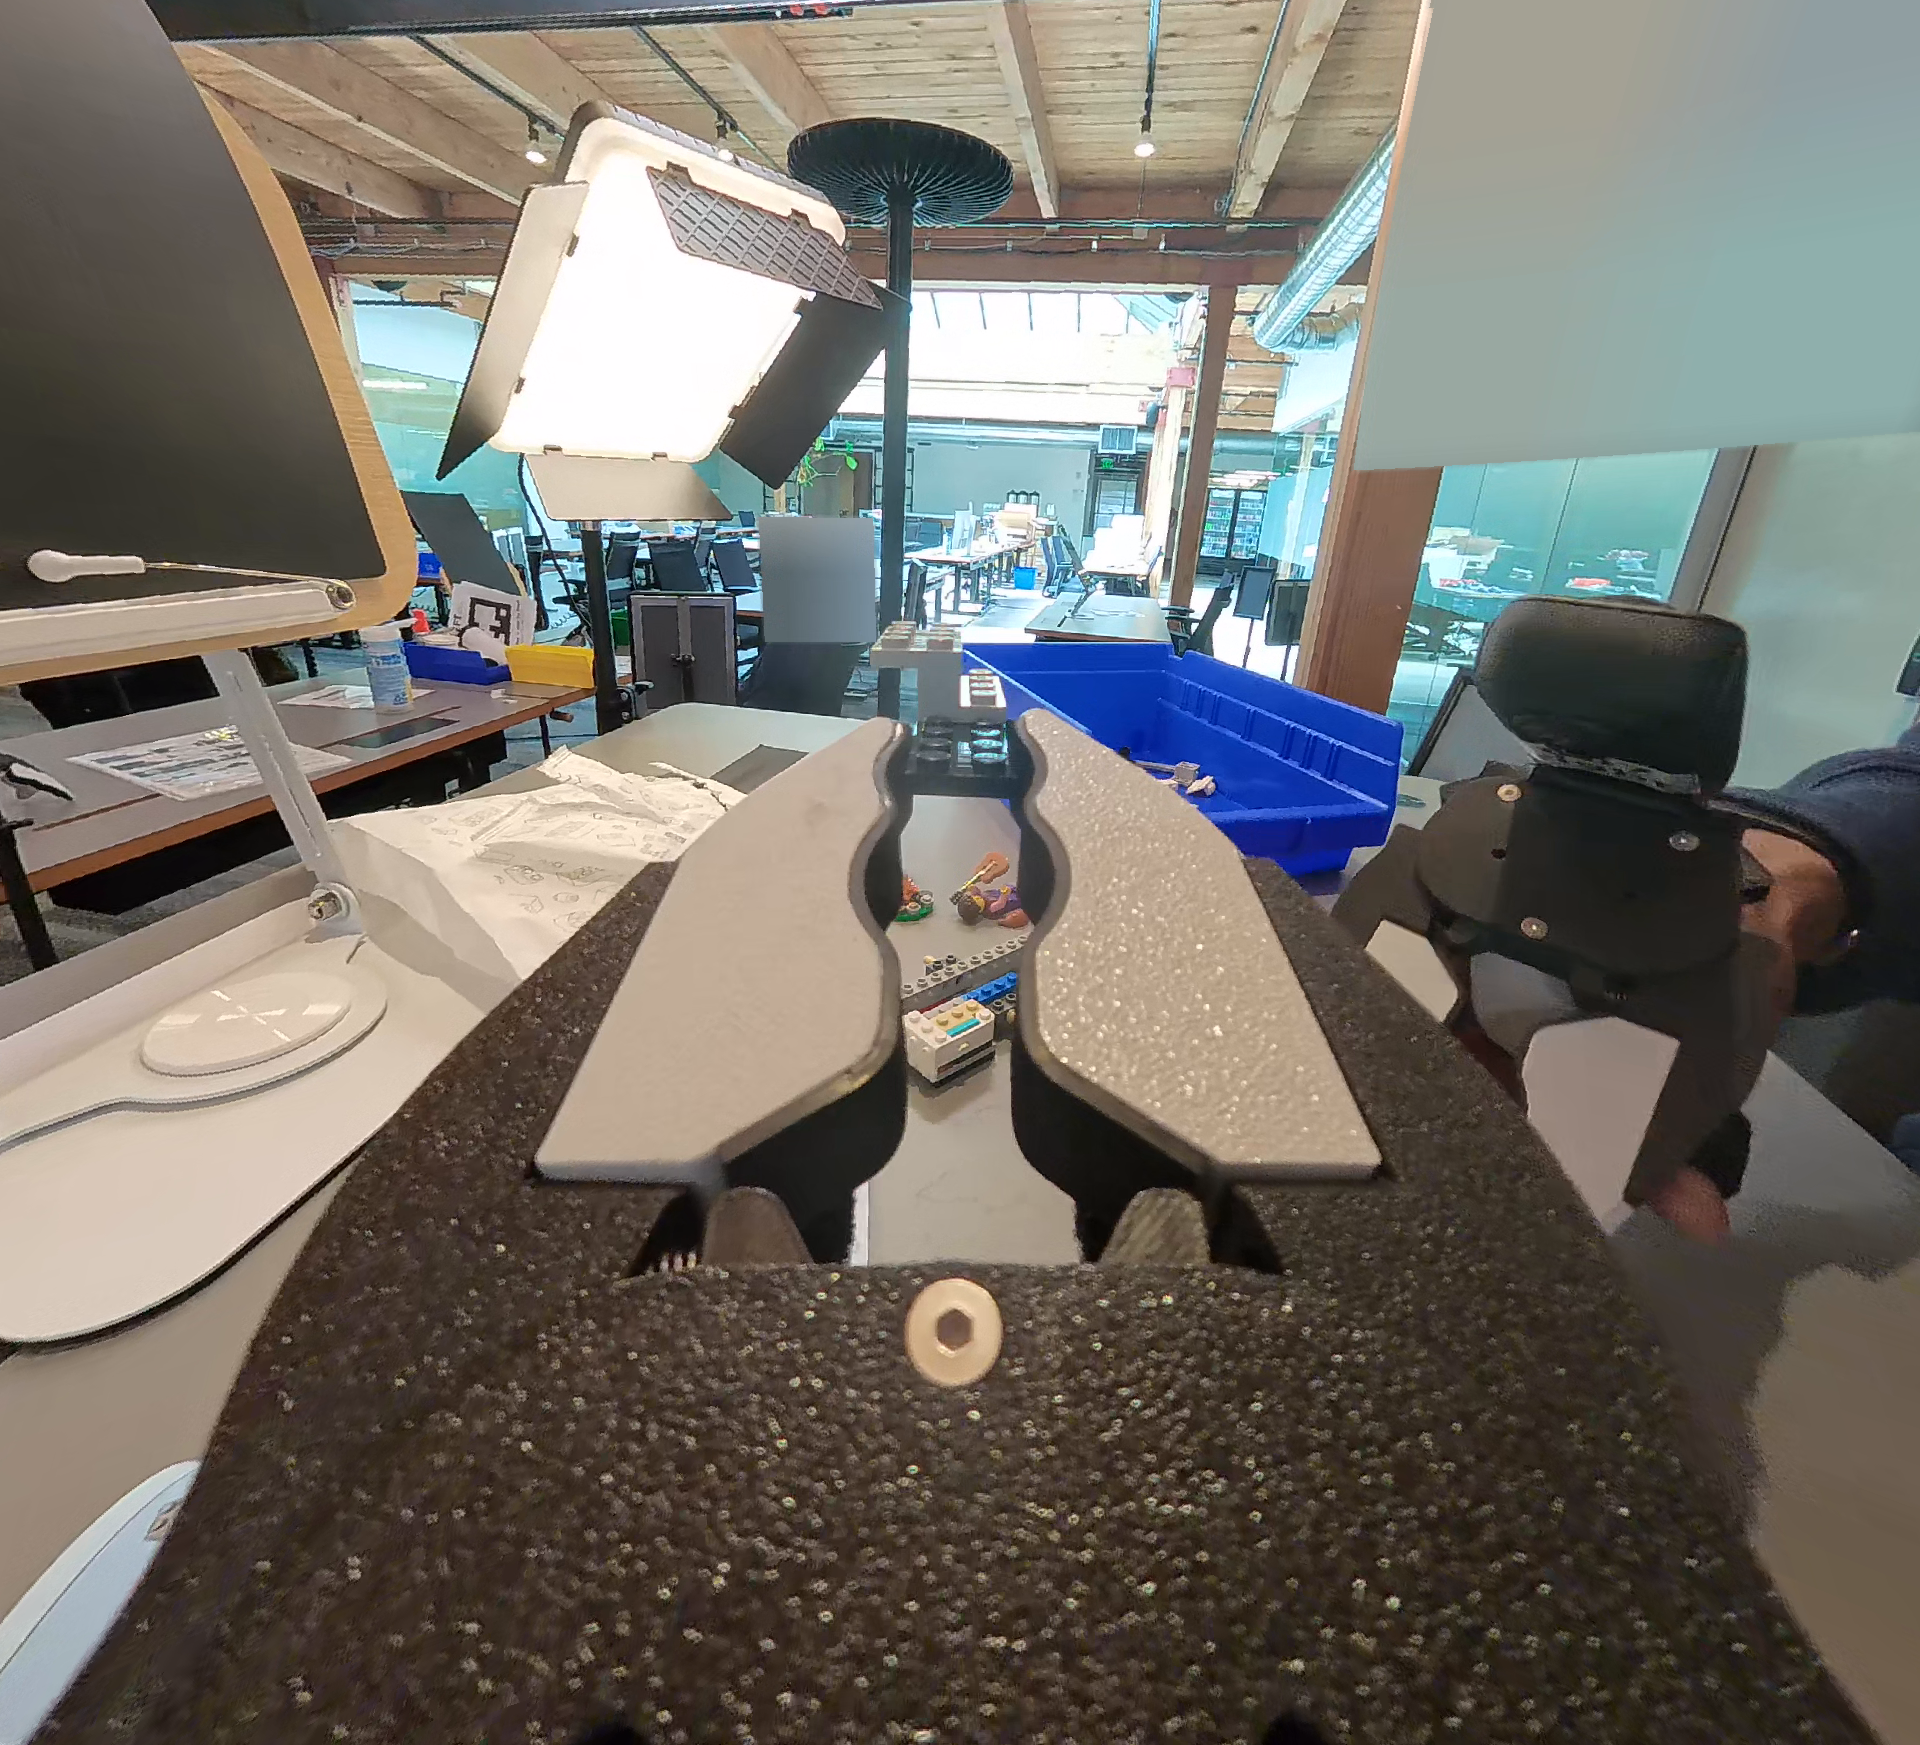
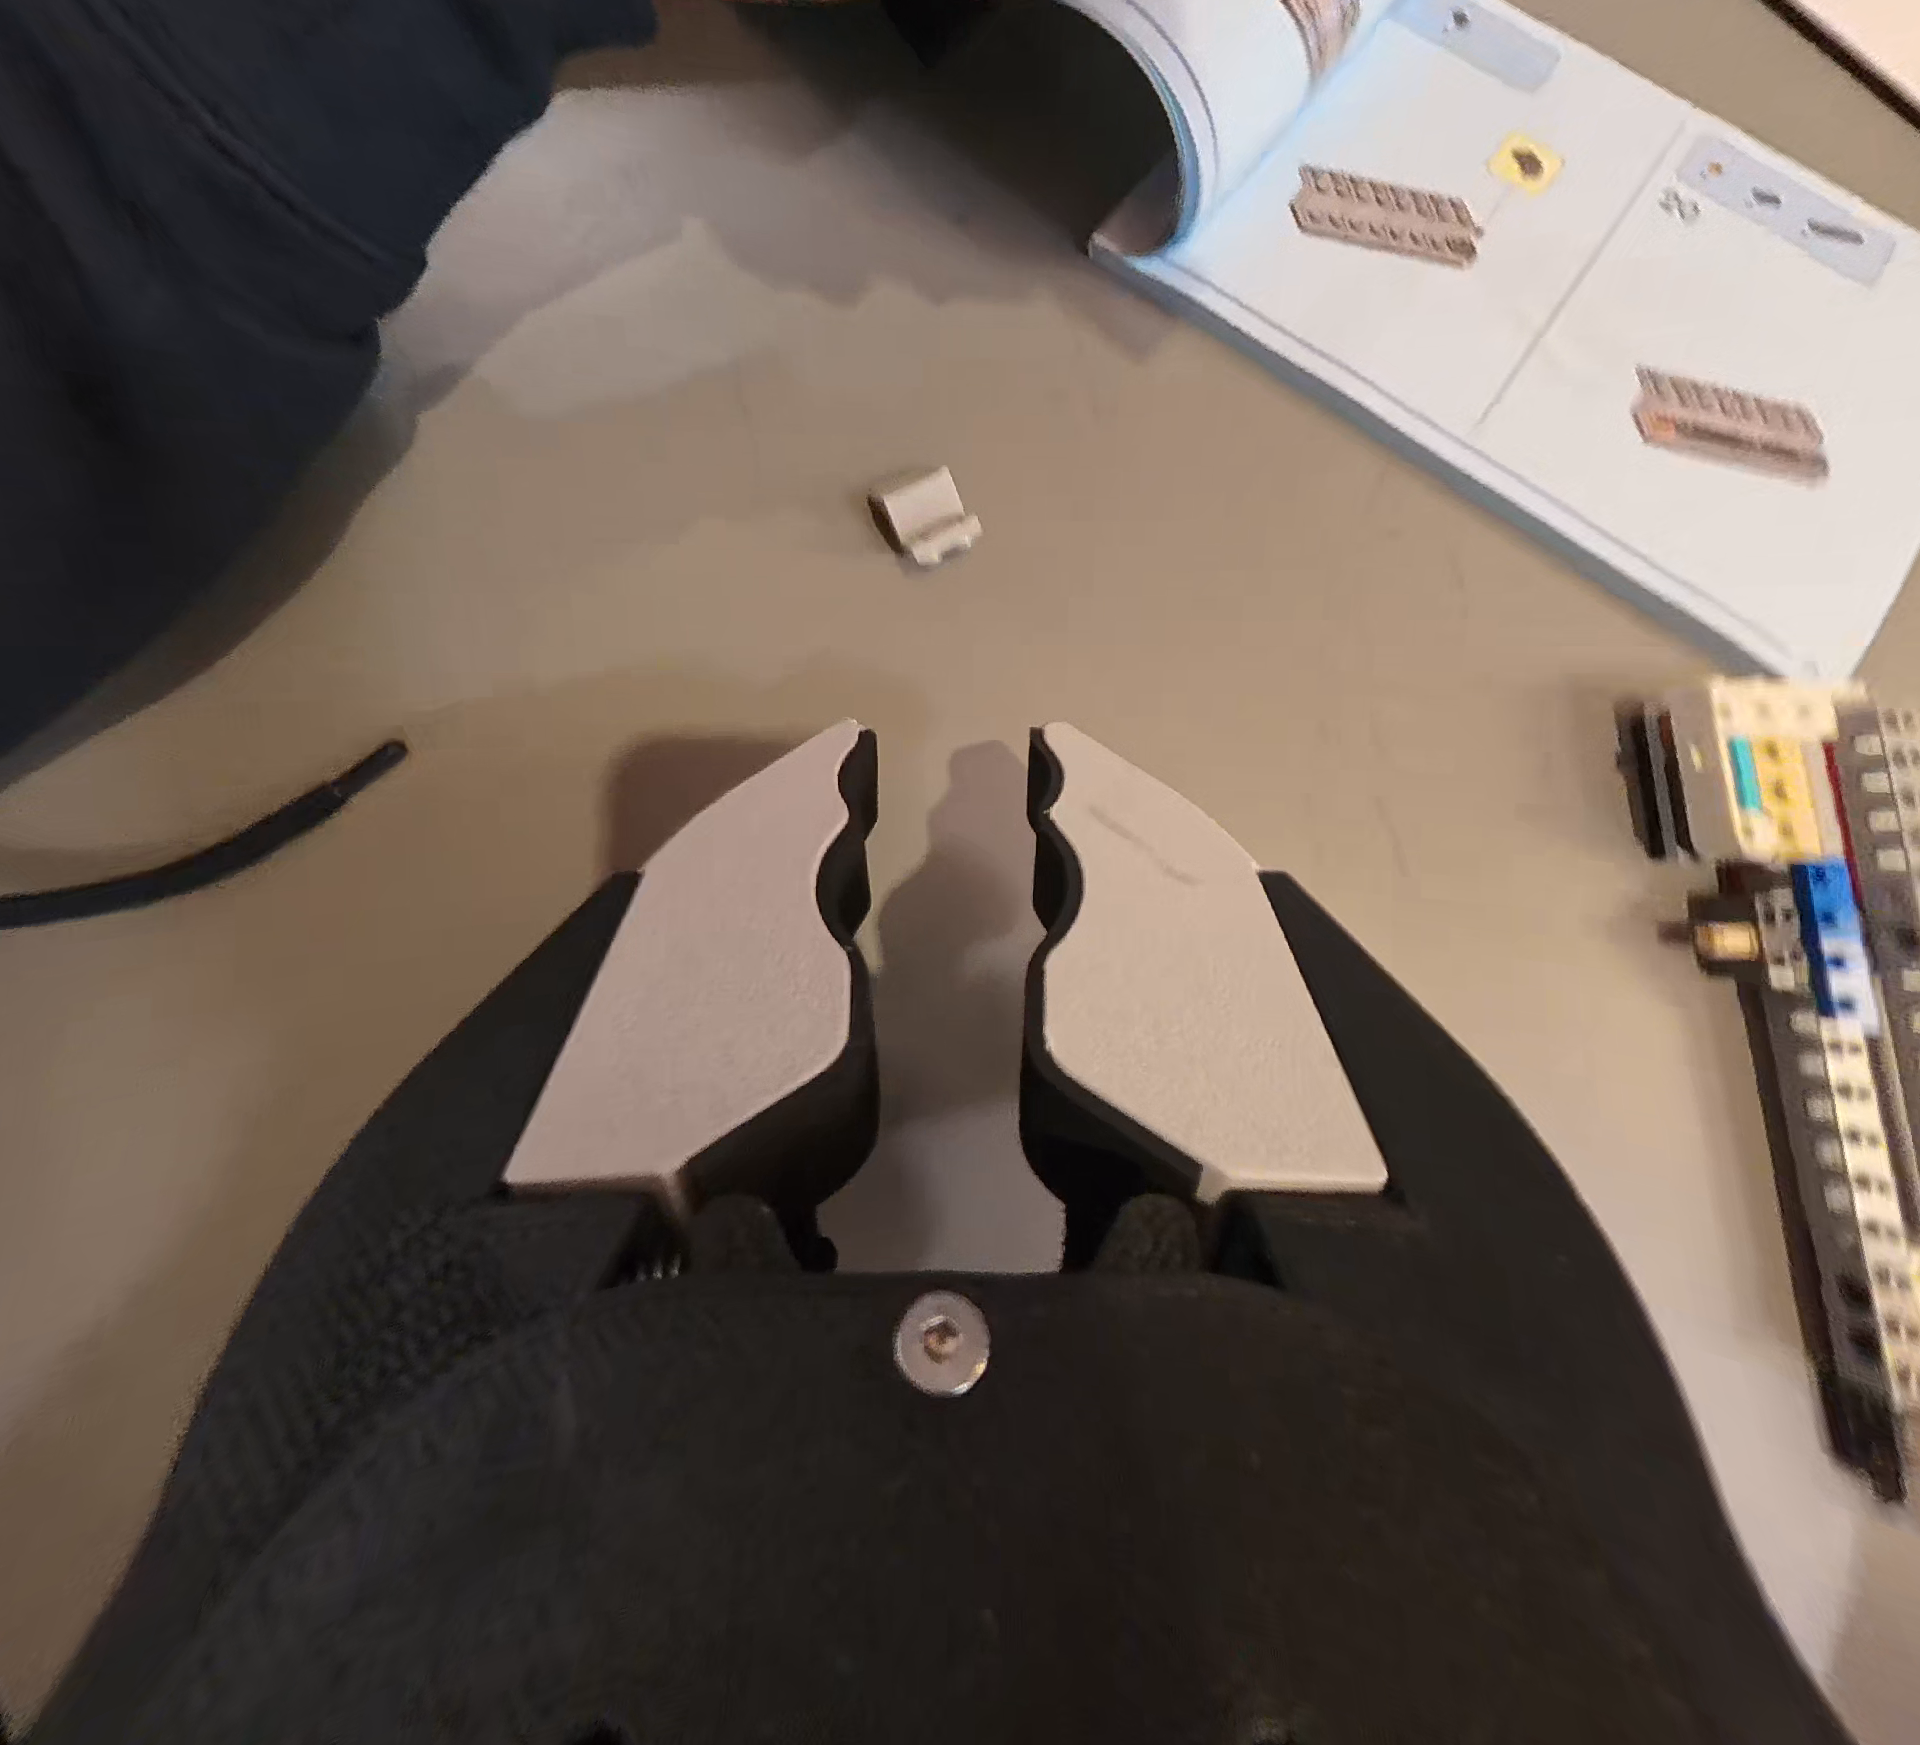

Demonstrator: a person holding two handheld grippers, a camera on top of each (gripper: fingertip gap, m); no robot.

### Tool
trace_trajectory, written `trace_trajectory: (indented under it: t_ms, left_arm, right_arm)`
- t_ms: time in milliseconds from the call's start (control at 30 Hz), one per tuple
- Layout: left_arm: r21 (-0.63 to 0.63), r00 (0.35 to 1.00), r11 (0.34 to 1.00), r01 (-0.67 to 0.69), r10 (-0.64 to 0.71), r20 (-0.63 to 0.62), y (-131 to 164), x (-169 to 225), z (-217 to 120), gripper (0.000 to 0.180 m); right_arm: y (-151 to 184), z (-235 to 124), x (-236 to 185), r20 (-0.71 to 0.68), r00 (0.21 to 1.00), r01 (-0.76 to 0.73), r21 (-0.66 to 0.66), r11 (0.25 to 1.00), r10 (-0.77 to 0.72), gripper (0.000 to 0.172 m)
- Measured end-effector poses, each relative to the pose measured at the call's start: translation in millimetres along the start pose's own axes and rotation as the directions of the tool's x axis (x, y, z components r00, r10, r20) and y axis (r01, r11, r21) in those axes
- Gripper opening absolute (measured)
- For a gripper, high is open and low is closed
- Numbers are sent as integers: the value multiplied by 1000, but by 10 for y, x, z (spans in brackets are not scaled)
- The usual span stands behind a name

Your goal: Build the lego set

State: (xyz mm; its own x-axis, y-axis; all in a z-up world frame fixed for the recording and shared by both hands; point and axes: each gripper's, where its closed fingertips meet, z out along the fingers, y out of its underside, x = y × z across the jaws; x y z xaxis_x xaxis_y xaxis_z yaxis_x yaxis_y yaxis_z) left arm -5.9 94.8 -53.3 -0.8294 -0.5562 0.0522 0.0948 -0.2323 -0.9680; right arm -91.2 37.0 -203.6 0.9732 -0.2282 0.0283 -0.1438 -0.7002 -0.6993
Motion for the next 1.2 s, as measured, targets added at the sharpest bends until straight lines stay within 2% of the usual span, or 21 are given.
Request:
trace_trajectory:
  t_ms: [133,233,333,400,467,500,567,633,700,867,1000,1100,1200]
  left_arm:
    - [1,1000,1000,-2,2,6,-6,-6,-23,17]
    - [6,1000,1000,-1,1,7,-23,-6,-42,17]
    - [3,1000,1000,-6,6,8,-28,-5,-52,17]
    - [4,1000,1000,-6,6,11,-32,-10,-58,17]
    - [4,1000,1000,-8,8,15,-36,-18,-69,17]
    - [6,1000,1000,-8,7,17,-41,-23,-75,17]
    - [11,1000,1000,-7,7,19,-54,-31,-84,17]
    - [16,1000,1000,-6,6,16,-63,-30,-83,17]
    - [13,1000,1000,-5,5,14,-55,-25,-74,17]
    - [-2,1000,1000,-4,4,7,-20,-12,-46,17]
    - [-10,1000,1000,-2,2,7,0,-10,-36,17]
    - [-18,1000,1000,-1,1,7,18,-5,-28,17]
    - [-22,1000,1000,-1,1,4,27,3,-17,17]
  right_arm:
    - [-124,305,-37,46,990,139,-35,990,-137,40]
    - [-183,452,-30,107,972,209,-10,978,-207,51]
    - [-219,543,22,125,955,271,-11,963,-267,39]
    - [-259,557,37,124,942,315,-1,949,-313,17]
    - [-344,495,75,82,922,378,36,925,-379,17]
    - [-416,418,92,41,900,431,76,899,-434,17]
    - [-579,182,56,-64,805,590,179,787,-589,17]
    - [-608,-10,2,-133,686,726,182,663,-715,17]
    - [-557,-113,-28,-124,641,766,157,623,-757,26]
    - [-415,-210,-4,-55,751,655,188,732,-658,28]
    - [-224,-135,57,-9,814,577,129,806,-581,27]
    - [-100,-79,48,40,836,543,83,836,-547,27]
    - [-23,-30,12,77,822,560,70,826,-564,27]
